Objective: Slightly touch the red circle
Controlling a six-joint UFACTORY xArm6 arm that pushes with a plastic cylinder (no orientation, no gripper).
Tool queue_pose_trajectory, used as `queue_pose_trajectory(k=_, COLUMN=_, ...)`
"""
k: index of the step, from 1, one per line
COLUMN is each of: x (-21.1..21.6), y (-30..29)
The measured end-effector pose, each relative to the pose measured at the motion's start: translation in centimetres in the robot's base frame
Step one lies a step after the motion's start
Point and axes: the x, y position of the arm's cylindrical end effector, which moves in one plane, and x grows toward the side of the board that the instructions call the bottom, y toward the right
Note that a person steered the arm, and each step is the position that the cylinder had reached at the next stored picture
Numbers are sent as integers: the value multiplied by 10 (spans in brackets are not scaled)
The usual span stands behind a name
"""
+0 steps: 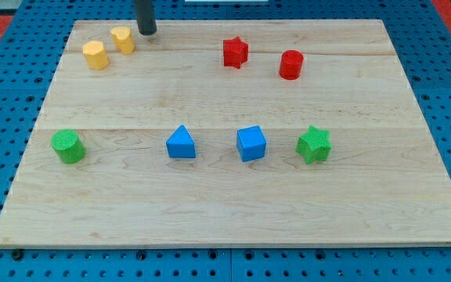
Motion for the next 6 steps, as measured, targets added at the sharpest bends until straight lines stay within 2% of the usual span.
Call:
queue_pose_trajectory(k=1, x=24, y=15)
queue_pose_trajectory(k=2, x=99, y=98)
queue_pose_trajectory(k=3, x=137, y=173)
queue_pose_trajectory(k=4, x=128, y=237)
queue_pose_trajectory(k=5, x=68, y=214)
queue_pose_trajectory(k=6, x=40, y=134)
